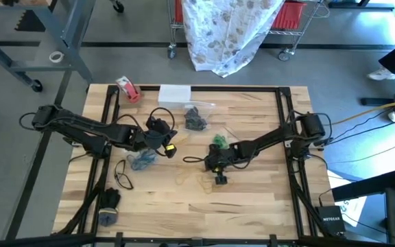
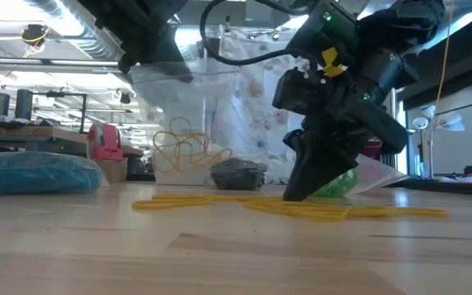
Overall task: Sort rubber bands
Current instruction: Put the yellow rubber band into the transparent zip bag
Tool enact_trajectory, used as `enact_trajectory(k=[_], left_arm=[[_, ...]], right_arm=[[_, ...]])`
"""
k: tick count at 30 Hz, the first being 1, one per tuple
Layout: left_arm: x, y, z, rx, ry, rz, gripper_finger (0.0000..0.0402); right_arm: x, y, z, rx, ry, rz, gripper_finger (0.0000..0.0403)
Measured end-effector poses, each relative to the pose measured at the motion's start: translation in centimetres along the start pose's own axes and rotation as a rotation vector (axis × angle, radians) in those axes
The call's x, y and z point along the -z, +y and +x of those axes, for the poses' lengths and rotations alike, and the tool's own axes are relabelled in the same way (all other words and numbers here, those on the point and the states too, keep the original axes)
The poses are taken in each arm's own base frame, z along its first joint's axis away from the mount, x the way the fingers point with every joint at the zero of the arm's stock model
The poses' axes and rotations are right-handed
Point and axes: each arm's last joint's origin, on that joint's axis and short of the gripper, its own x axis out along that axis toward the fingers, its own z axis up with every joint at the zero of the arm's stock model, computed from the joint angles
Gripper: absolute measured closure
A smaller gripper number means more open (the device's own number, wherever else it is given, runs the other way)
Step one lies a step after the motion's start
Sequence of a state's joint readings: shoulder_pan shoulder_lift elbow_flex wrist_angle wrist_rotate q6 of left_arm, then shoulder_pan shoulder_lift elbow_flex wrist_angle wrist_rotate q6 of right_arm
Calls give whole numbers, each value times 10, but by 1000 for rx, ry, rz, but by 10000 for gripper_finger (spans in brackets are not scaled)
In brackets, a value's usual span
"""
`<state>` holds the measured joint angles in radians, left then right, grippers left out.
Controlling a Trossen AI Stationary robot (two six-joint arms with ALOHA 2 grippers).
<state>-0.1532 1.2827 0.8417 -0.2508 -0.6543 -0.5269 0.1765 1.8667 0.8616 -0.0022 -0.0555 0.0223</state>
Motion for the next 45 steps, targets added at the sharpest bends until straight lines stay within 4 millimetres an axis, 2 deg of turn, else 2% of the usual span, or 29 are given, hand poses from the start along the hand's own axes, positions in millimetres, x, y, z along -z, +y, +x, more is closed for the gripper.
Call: enact_trajectory(k=[7,13,18,26,34,39,45], left_arm=[[1,-1,-1,3,1,-17,401],[0,-1,-1,5,-1,-30,401],[2,-3,2,2,4,-38,401],[8,-15,10,64,17,-44,401],[8,-18,10,78,4,-53,401],[6,-22,12,96,-25,-56,401],[5,-23,13,101,-33,-58,401]], right_arm=[[-6,18,-29,-46,16,13,400],[-40,28,-75,-64,-165,-5,402],[-70,28,-116,8,-347,-5,402],[-113,22,-152,254,-537,-63,402],[-122,4,-158,331,-567,-45,402],[-121,-8,-144,326,-532,-33,402],[-122,-9,-128,312,-511,-42,402]])
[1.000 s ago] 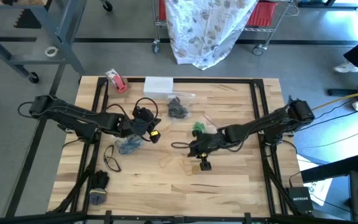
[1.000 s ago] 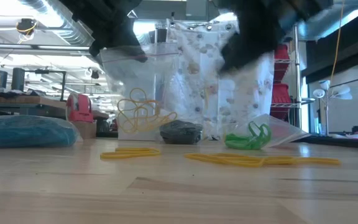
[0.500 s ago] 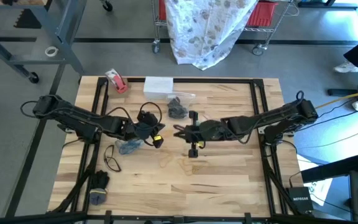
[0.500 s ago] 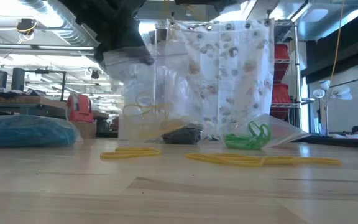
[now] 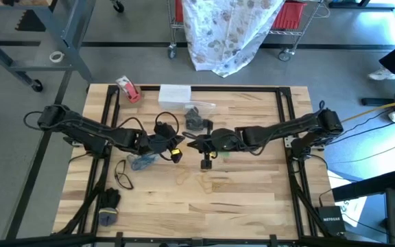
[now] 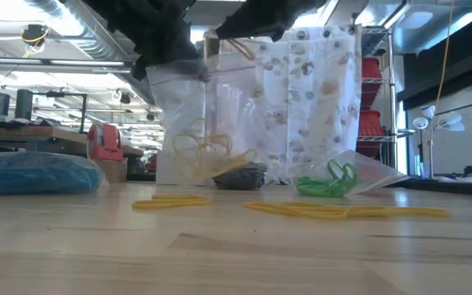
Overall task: Sort rubber bands
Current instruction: Put the yellow rubber band into the transparent zip bag
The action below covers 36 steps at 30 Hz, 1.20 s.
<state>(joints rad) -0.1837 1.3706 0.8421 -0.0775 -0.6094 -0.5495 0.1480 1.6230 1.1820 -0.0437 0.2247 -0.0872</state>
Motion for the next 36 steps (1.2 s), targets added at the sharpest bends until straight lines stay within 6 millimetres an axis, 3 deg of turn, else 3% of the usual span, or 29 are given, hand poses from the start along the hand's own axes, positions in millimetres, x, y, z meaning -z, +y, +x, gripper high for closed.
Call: enact_trajectory(k=[11,21,27,30,36], left_arm=[[1,-2,3,2,-3,-3,401],[1,-2,3,21,4,-21,401],[3,-2,3,19,20,0,401],[3,-2,3,19,19,13,401],[4,0,3,8,36,29,401]], right_arm=[[-16,-2,-1,19,-167,-14,402],[7,2,28,30,-54,-87,402],[12,2,30,46,-17,-95,401],[13,2,28,44,7,-101,383],[14,1,21,47,55,-112,307]])
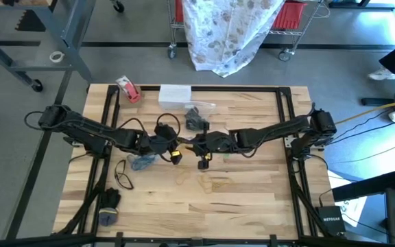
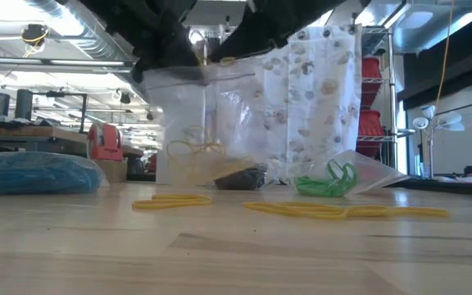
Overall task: Sort rubber bands
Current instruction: Put the yellow rubber band into the transparent zip bag
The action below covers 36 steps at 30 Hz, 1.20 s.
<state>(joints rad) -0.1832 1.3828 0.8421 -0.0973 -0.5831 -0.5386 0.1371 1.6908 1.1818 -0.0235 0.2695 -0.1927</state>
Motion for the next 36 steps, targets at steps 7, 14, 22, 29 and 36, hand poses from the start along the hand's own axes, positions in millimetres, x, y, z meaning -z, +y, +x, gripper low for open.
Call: enact_trajectory(k=[7,14,22,29,36], left_arm=[[4,3,0,-28,40,22,401],[6,5,0,-59,48,34,401],[8,7,0,-69,65,42,401],[7,6,0,-64,59,40,401],[7,6,0,-64,60,42,401]], right_arm=[[-10,-8,-25,-11,-13,18,264],[-1,-5,-30,-127,85,131,264],[25,22,-28,-359,226,209,265],[65,57,-16,-386,366,245,265],[98,81,10,-370,456,242,265]])
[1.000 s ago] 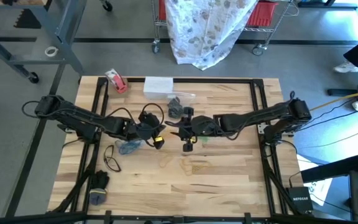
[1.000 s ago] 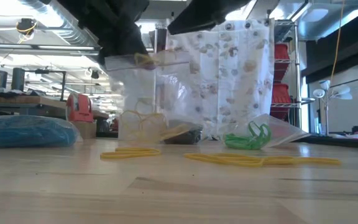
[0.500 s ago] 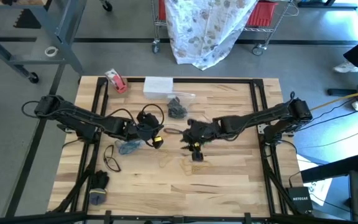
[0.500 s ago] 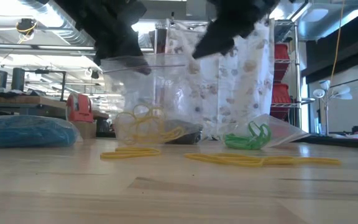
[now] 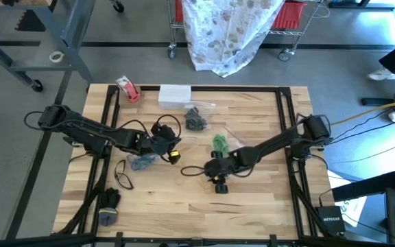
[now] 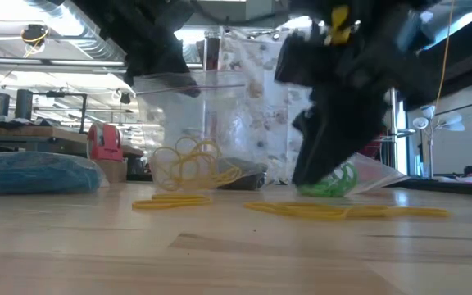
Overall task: Sort rubber bands
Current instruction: Put the yellow rubber band into the transparent zip bag
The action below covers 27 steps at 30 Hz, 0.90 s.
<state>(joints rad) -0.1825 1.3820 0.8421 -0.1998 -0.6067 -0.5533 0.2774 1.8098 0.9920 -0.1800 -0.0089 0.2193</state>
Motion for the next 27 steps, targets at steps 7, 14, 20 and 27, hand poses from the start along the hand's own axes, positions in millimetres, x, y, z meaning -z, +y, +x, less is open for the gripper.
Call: enact_trajectory(k=[7,14,20,27], left_arm=[[0,0,0,1,-1,3,401],[0,0,0,2,-3,1,401],[0,0,0,4,-5,-1,401],[0,0,0,4,-5,0,401]], right_arm=[[8,-6,20,117,32,58,266],[10,-6,23,96,49,65,363],[11,-6,23,108,54,63,393],[9,7,11,357,21,-10,402]])
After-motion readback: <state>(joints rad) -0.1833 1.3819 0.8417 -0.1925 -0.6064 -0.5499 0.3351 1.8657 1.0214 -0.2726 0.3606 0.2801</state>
